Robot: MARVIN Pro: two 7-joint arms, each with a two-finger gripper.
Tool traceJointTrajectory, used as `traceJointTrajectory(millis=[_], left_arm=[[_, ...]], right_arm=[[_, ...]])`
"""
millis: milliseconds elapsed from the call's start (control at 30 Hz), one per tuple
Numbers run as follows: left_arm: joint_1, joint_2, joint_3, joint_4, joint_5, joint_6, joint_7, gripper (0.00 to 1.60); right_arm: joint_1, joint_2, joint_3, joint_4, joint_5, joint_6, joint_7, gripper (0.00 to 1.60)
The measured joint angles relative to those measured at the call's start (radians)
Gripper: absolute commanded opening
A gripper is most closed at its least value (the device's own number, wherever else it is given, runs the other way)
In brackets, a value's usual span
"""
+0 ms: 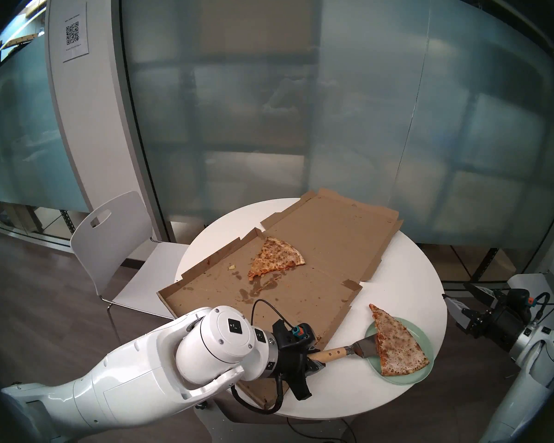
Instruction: Put pizza slice onto the plate
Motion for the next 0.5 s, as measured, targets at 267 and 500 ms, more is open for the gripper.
traceJointTrajectory(millis=[267,500], left_arm=[[-0.019,-0.002,-0.001,0.002,0.017,0.01,-0.016,0.0],[-0.029,-0.003,0.01,0.002,0.038,0.017,-0.024,0.0]], right_arm=[[0.001,0.0,-0.005,-0.001,0.0,0.006,-0.006,1.6],[0.002,0.0,-0.007,-0.002,0.002,0.008,-0.01,1.6]])
